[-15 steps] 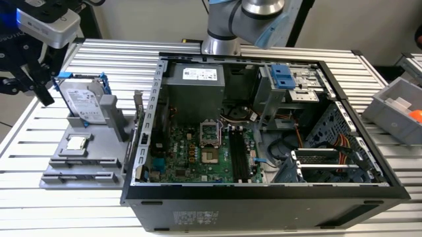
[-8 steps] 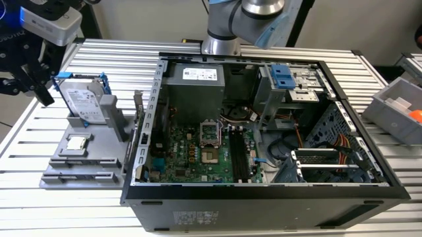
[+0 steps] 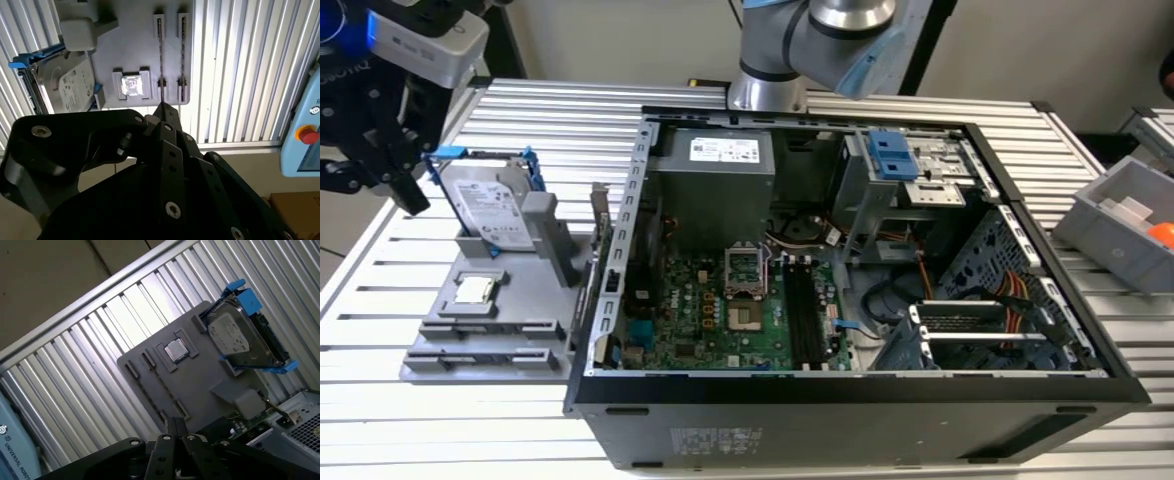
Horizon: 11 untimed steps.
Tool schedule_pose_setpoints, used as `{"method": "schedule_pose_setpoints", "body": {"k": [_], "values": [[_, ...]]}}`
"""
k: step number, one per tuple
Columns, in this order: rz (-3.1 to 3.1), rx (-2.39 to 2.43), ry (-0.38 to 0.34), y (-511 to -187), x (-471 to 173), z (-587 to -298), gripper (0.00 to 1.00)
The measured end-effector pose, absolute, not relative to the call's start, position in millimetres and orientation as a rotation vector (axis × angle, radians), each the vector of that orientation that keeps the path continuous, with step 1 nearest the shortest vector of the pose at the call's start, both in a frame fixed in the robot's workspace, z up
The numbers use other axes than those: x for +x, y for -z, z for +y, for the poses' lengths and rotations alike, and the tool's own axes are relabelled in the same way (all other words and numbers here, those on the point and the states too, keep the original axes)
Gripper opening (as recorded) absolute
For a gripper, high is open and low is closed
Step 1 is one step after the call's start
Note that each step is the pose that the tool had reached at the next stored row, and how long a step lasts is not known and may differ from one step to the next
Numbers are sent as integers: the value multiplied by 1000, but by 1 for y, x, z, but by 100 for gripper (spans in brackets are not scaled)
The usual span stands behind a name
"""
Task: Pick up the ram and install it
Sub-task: 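Pick up the ram and move it above insertion slot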
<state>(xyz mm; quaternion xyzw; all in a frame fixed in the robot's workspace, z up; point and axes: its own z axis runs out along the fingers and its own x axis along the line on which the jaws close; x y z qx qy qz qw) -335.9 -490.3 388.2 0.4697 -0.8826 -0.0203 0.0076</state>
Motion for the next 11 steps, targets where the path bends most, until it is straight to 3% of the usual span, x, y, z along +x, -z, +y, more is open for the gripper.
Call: {"method": "schedule_pose_setpoints", "body": {"k": [11], "values": [[-2675,1612,62,-388,-336,-490,0]]}}
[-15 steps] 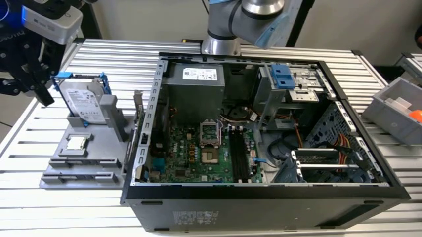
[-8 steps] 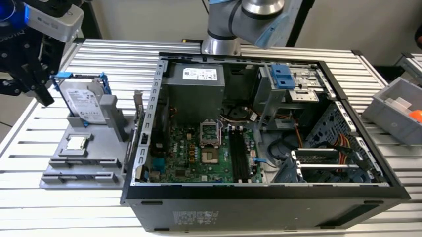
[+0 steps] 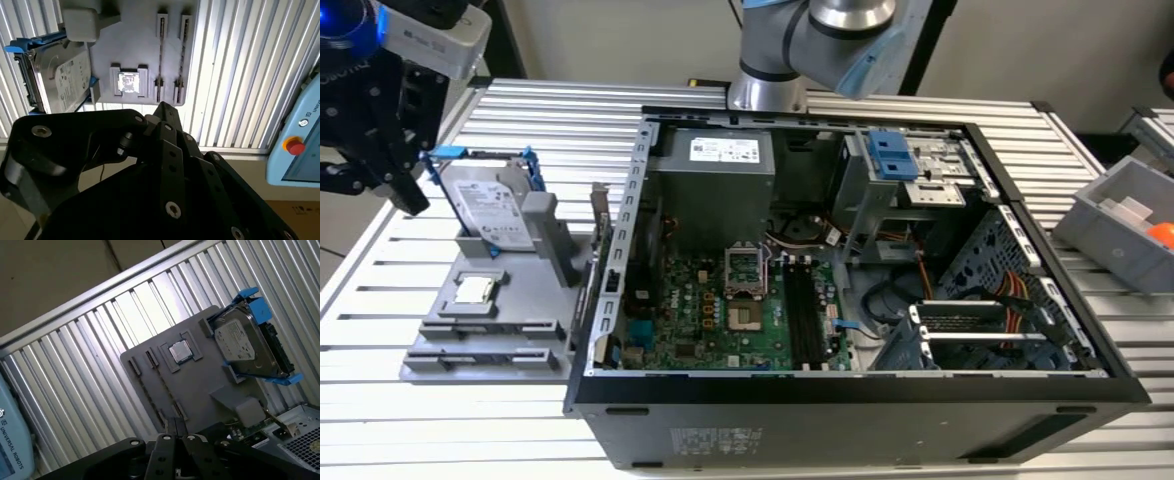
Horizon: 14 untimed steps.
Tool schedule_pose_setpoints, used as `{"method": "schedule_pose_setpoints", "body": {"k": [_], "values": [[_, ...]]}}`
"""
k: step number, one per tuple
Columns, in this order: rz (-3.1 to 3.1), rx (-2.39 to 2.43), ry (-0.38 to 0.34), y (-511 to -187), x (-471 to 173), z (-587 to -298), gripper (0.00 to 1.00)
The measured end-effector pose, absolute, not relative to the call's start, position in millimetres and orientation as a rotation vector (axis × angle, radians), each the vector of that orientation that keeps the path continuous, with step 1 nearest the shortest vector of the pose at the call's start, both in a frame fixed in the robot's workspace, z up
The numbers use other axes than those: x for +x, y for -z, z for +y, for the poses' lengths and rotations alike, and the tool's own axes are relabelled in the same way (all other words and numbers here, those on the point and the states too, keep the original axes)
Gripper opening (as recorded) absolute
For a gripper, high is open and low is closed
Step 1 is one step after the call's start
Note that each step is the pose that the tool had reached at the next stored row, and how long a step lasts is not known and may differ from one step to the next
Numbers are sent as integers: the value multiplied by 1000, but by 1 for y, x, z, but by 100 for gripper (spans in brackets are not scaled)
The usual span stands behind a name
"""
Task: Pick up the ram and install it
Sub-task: 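Pick up the ram and move it above insertion slot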
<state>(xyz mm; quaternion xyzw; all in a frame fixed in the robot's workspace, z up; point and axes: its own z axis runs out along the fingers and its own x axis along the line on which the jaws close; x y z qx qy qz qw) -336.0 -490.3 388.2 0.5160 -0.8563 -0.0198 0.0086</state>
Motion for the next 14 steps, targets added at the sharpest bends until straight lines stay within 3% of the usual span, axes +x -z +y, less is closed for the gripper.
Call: {"method": "schedule_pose_setpoints", "body": {"k": [14], "values": [[-2530,1827,59,-388,-336,-490,0]]}}
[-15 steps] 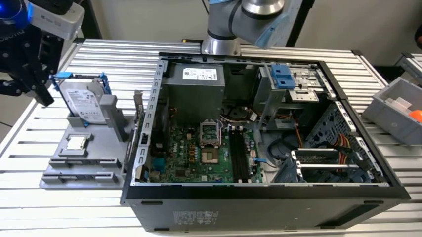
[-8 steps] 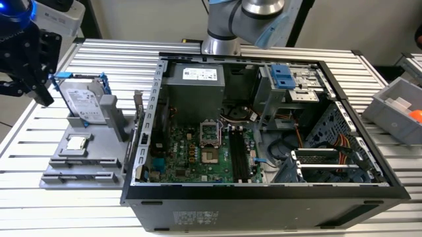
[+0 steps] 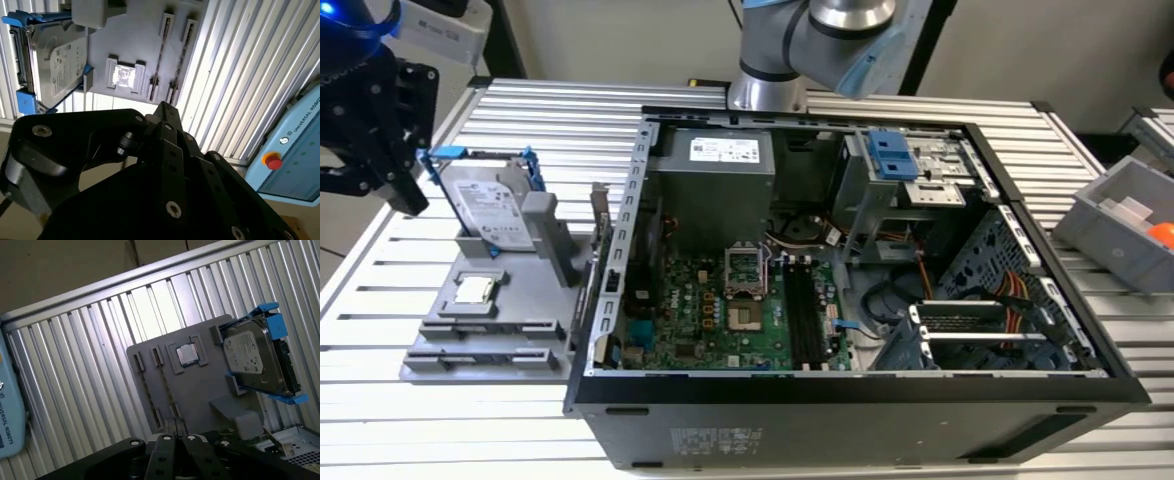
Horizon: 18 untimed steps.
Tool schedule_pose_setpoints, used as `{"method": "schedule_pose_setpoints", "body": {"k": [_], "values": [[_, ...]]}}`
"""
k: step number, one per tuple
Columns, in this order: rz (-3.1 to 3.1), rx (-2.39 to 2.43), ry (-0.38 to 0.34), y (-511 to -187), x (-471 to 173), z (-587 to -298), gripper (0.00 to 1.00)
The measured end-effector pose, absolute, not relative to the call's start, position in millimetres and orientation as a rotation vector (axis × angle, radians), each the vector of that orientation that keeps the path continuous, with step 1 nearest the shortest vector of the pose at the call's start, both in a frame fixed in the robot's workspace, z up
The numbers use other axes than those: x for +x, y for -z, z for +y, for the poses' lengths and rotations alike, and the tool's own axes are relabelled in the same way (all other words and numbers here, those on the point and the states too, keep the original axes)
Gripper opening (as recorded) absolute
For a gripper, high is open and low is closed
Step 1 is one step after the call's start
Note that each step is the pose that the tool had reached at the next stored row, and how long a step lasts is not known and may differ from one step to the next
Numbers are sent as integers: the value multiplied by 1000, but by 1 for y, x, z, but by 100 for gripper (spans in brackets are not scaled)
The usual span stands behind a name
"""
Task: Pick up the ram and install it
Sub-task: 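Pick up the ram and move it above insertion slot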
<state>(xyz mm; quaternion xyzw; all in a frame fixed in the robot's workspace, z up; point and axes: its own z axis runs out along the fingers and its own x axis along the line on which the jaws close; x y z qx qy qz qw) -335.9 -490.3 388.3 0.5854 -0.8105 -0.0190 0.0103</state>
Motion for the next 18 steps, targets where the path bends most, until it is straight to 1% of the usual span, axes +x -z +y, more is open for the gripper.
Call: {"method": "schedule_pose_setpoints", "body": {"k": [18], "values": [[-2327,2073,56,-388,-336,-490,0]]}}
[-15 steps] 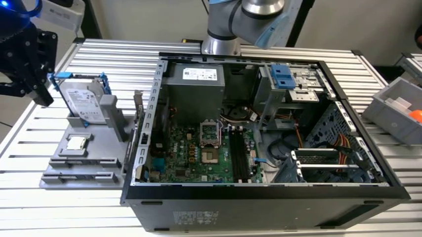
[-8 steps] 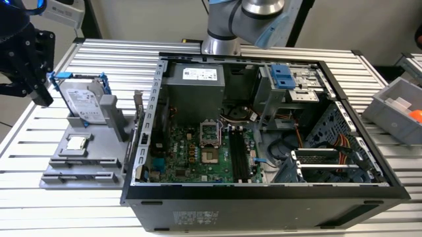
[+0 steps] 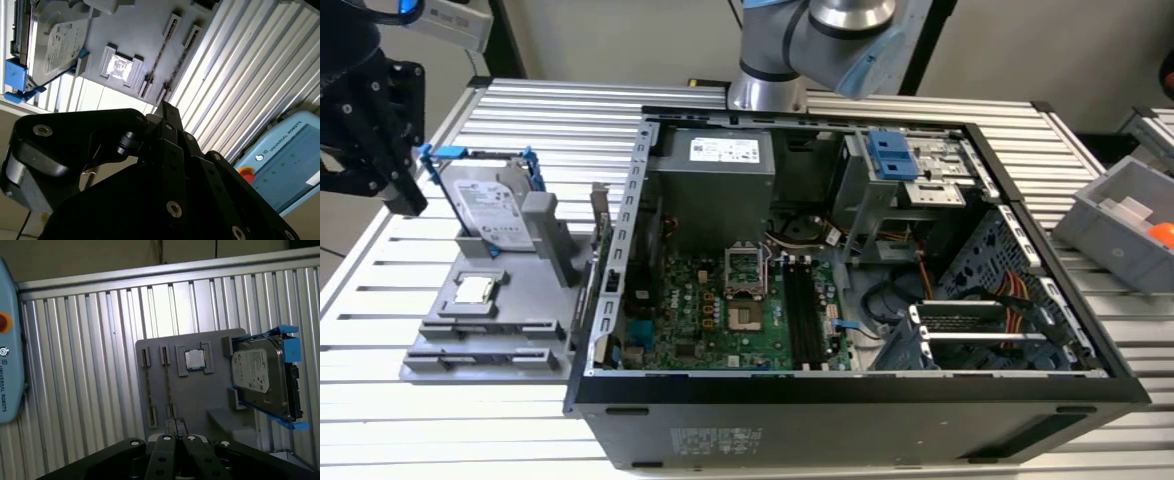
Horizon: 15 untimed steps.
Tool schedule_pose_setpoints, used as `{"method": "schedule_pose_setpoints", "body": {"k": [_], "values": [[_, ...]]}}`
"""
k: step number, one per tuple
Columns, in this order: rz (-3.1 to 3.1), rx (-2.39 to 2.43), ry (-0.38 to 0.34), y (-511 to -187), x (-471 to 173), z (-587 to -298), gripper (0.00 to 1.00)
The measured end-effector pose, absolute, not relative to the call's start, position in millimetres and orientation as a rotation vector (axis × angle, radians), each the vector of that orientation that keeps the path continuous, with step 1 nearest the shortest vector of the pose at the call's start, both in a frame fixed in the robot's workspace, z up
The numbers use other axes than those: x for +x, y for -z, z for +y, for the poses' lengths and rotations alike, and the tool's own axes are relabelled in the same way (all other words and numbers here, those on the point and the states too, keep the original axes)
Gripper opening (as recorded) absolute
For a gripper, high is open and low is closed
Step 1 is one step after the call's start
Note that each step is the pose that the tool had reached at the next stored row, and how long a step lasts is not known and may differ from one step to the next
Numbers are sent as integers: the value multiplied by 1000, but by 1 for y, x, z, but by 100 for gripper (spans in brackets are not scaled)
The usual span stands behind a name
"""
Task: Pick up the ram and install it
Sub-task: 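Pick up the ram and move it above insertion slot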
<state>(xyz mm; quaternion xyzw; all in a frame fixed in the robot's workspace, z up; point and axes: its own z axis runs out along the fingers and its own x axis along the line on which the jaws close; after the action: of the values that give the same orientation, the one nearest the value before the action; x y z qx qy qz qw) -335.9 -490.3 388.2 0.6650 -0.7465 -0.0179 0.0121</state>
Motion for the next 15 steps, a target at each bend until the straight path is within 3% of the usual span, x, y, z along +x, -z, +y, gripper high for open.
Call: {"method": "schedule_pose_setpoints", "body": {"k": [15], "values": [[-2154,2249,52,-388,-336,-490,0]]}}
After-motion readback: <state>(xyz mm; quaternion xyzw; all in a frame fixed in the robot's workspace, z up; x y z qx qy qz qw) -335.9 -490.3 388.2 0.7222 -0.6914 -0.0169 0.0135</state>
